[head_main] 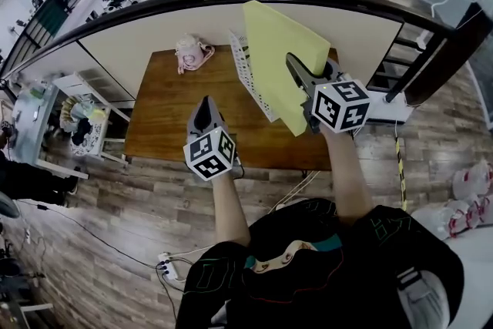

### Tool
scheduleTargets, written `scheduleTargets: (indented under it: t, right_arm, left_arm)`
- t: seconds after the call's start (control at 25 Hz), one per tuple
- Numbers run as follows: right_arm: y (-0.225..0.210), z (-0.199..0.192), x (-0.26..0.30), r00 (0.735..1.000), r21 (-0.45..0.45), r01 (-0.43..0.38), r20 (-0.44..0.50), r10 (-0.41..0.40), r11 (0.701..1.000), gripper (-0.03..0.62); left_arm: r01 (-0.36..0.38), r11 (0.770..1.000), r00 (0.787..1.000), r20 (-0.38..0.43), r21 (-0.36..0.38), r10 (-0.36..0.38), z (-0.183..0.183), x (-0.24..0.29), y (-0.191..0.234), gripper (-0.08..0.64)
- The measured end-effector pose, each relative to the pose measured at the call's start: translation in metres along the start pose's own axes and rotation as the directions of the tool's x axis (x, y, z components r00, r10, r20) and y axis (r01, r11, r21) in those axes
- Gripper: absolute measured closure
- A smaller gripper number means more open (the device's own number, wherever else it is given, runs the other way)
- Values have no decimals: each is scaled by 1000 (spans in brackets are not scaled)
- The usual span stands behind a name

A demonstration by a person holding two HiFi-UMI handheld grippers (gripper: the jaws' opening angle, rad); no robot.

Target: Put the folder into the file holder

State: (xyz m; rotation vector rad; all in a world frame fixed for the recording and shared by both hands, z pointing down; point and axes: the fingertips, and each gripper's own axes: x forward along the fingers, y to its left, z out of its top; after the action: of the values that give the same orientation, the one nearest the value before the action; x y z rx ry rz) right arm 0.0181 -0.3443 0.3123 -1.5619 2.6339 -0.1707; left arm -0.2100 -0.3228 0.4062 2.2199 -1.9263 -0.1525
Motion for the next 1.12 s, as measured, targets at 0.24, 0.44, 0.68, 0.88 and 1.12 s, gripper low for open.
scheduleTargets:
  t: [0.24, 0.44, 0.68, 0.88, 1.12]
  right_arm:
    - [-17, -2, 14, 1000, -13, -11, 2, 11, 1000, 436]
    - [-24, -8, 26, 1000, -26, -14, -3, 14, 1000, 436]
    - [-20, -13, 40, 1000, -39, -26, 2, 26, 999, 436]
    - [-16, -14, 59, 1000, -47, -22, 17, 23, 999, 436]
    - [-16, -15, 89, 1000, -74, -6, 23, 8, 997, 436]
  left_arm:
    - [-33, 999, 999, 33, 7, 32, 9, 9, -5, 565]
    - [-66, 998, 998, 19, 11, 66, 1, 10, -6, 566]
    - [-104, 994, 995, 10, 20, 103, 0, 8, 4, 565]
    - [-113, 993, 994, -4, 27, 113, -4, 17, 19, 565]
    - [-99, 995, 995, -5, 14, 99, -2, 44, 35, 565]
